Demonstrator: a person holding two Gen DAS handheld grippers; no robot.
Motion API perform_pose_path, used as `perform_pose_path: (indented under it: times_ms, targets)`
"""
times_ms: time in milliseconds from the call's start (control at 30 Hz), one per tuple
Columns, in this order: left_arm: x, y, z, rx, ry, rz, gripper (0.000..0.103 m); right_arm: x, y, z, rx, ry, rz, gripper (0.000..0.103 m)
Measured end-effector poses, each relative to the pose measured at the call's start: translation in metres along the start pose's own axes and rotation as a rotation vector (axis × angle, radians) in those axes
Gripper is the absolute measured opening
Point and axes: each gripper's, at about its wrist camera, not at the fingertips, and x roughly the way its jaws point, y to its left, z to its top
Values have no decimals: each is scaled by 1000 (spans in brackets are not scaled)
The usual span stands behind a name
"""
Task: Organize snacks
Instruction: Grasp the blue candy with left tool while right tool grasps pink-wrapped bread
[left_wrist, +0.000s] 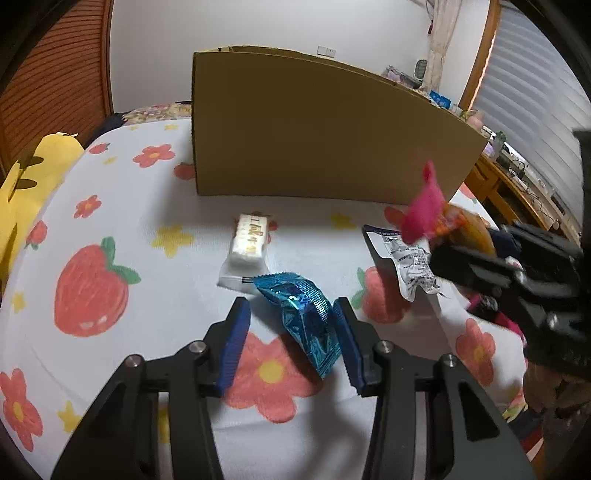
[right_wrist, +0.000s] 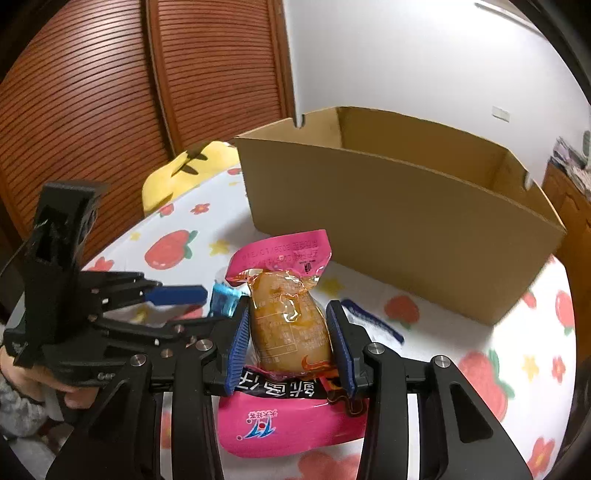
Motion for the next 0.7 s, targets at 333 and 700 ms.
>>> perform_pose_path:
  times_ms: [333,700]
  targets:
    - [4,-5,-1,23,-18,7,25,-8,-17,-30,67,-2,-81,41]
    - [-7,-7,-9,29,-55,-14,20,-3,-24,-42,99,-6,-94,41]
